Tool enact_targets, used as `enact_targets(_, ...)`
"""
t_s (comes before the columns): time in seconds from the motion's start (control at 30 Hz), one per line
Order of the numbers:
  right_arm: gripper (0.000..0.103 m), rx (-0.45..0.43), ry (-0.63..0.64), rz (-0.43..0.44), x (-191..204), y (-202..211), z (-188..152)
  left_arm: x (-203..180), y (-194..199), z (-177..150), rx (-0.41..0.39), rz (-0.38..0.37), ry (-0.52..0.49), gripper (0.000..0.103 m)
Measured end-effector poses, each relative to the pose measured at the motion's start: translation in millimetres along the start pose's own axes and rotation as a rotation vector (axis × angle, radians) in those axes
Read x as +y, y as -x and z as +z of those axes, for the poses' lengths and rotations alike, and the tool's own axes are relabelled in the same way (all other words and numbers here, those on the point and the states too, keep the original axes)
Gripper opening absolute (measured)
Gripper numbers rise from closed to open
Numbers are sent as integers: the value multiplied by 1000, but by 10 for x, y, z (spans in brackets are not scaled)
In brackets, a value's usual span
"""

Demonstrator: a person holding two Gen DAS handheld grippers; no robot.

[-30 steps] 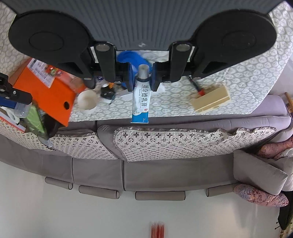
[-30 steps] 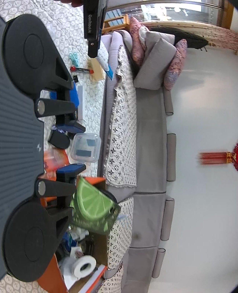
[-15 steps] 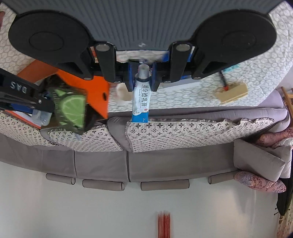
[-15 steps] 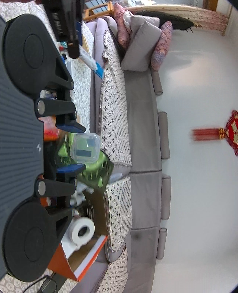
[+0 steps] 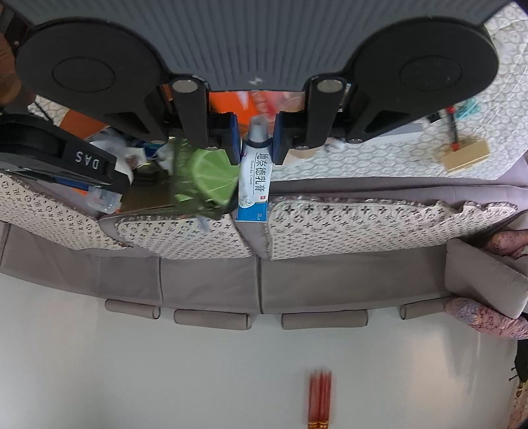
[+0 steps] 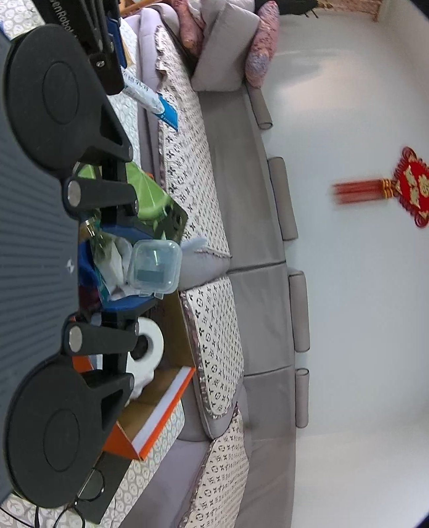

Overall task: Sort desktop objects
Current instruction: 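Carry the toothpaste tube and clear box over the orange cardboard box, then lower the toothpaste tube and clear box into the orange box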

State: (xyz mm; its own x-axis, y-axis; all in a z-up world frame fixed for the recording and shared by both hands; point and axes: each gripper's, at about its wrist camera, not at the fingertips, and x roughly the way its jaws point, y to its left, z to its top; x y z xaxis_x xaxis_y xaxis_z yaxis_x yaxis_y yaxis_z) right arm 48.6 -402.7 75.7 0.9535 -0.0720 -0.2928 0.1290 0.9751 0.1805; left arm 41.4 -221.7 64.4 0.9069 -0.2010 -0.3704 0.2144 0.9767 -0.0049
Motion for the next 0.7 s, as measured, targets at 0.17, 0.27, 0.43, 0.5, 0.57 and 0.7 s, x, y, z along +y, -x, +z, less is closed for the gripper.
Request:
enact_targets(0.17,35,-2,-25,-35,-153,-102,20,-167,-107,17,7,-14,-8,21)
enact_targets(0.27,35,6,-35,-51,-244,-193,29,-230,-189,27,9,-18,-16,21)
enact_targets(0.43,35,5,-66,-71,-371,-331,67,-336,-276,75,18,-28,-20,21)
enact_targets(0.5,35,5,-81,-72,-422,-376,88,-380,-298,89,19,-34,-26,21)
enact_targets(0.57,35,8,-98,-71,-478,-424,101,-402,-318,105,16,-35,-31,21)
enact_targets(0.7,35,15,-116,-66,-538,-483,99,-487,-367,108,17,-44,-40,21)
